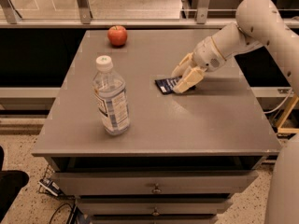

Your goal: Pick rxbar blueberry

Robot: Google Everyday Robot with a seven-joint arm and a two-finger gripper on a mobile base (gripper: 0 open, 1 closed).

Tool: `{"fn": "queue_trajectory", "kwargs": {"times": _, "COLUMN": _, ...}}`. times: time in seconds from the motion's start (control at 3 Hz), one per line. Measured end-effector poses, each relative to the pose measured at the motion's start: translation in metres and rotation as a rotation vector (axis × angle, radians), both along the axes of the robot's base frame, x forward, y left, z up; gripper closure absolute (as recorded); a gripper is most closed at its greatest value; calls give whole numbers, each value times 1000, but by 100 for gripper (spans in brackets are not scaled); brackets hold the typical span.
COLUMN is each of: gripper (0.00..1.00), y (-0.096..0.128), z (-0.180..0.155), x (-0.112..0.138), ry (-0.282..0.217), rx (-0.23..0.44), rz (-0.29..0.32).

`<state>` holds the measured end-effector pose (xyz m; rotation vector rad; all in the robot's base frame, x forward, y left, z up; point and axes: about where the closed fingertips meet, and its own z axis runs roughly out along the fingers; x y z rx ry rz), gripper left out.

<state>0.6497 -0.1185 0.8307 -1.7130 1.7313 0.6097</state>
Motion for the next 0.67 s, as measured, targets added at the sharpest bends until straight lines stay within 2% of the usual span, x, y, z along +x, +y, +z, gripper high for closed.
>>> {"fn": "queue_trajectory", "kwargs": {"times": 0.33, "gripper": 100, "y": 1, "z": 13, "x": 1, "ry": -4, "rx": -9, "rz": -5}}
{"fn": "queue_trajectory", "kwargs": {"times": 0.67, "gripper": 100, "y": -2, "z": 50, "x": -5, "ry": -51, "rx": -37, "rz": -22}}
